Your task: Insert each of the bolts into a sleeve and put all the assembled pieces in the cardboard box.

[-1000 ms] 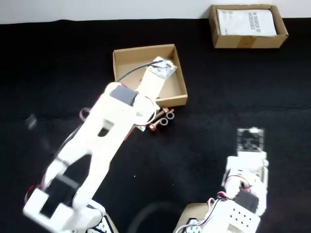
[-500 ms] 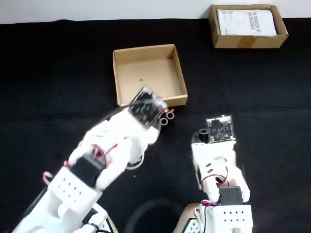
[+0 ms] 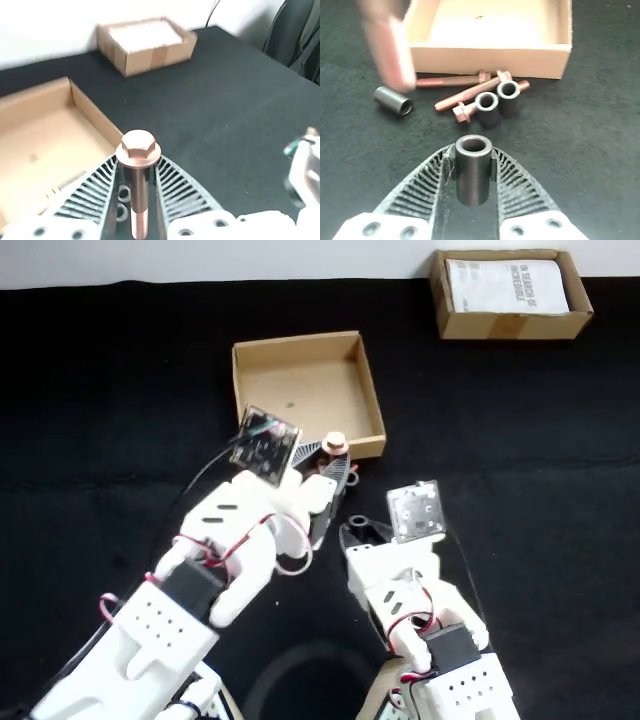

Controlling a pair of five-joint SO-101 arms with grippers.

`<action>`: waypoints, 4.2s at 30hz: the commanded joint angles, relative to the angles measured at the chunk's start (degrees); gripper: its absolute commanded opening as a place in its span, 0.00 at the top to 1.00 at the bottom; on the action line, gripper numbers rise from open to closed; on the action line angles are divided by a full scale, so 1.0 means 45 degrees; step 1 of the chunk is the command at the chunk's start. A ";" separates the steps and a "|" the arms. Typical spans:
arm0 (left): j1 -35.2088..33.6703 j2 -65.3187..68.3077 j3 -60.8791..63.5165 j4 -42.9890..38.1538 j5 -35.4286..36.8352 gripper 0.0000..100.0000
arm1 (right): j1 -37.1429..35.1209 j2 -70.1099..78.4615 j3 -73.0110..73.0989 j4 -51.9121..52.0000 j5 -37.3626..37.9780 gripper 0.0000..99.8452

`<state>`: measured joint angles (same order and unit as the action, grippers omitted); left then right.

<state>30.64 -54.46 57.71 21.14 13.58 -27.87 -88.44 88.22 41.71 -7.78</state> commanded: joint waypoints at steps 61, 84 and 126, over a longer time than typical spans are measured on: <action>0.0830 0.3038 -0.1084 0.1211 0.2442 0.99 | -0.0107 -0.0147 -0.0713 -0.1455 -0.0059 0.99; 0.1748 0.2999 -1.1458 1.2698 0.2208 0.70 | 0.1084 -0.0010 -0.2295 -0.1397 -0.0059 0.99; -1.1477 -0.1612 0.7004 -0.2579 -0.0137 0.97 | 0.0928 2.2711 -2.4176 0.1885 1.3558 0.99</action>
<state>-19.47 -58.86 79.69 23.43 13.23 -23.74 10.64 -15.16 50.33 48.22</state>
